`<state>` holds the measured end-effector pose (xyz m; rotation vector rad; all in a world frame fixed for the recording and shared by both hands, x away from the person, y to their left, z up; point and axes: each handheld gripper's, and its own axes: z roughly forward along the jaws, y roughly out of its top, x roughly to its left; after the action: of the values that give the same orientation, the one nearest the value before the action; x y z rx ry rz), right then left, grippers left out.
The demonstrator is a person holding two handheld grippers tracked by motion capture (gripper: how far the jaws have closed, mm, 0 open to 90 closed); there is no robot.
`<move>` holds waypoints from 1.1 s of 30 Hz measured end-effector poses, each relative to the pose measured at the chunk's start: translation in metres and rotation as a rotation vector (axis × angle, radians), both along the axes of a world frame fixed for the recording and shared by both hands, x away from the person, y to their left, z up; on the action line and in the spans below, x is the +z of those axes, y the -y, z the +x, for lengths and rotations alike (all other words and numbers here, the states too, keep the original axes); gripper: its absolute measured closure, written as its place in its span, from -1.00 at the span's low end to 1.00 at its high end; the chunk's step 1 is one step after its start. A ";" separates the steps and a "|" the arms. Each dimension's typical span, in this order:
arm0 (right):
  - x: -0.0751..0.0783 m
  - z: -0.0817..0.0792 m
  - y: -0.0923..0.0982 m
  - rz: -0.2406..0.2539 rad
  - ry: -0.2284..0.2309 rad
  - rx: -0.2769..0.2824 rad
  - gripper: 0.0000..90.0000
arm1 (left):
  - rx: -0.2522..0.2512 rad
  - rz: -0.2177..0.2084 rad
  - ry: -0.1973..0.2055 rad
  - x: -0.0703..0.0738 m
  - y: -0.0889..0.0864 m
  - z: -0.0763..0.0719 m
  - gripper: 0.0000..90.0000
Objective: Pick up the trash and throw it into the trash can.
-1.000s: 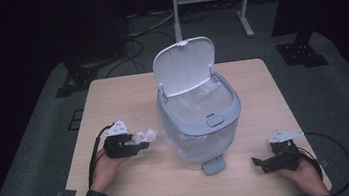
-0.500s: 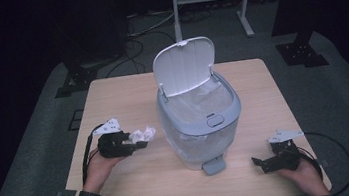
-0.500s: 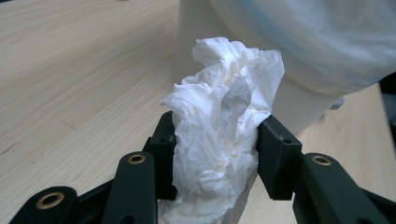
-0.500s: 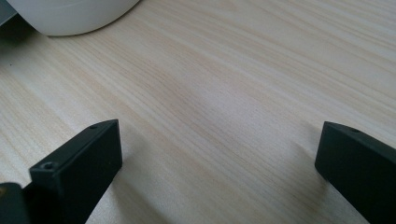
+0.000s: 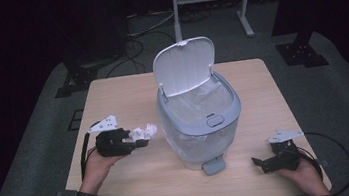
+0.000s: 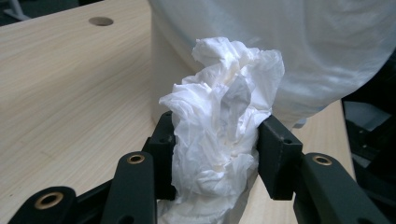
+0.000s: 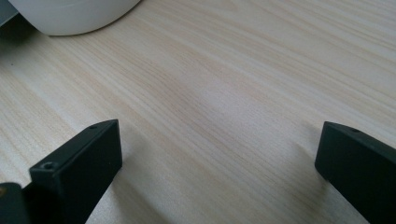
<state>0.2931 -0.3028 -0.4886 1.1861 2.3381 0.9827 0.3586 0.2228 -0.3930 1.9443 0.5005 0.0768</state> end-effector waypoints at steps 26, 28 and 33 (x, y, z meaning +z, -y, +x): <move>0.000 0.000 0.000 0.001 0.000 0.002 -1.00 | -0.089 -0.091 0.020 0.044 0.002 -0.011 0.23; 0.000 0.000 0.000 0.001 0.000 0.002 -1.00 | -0.096 -0.096 0.020 0.047 0.003 -0.012 0.23; 0.000 0.000 0.000 0.001 -0.001 0.002 -1.00 | -0.114 -0.107 0.024 0.057 0.004 -0.014 0.23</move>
<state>0.2930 -0.3026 -0.4886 1.1843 2.3402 0.9840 0.3443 0.2184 -0.3362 1.8608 0.3698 0.0005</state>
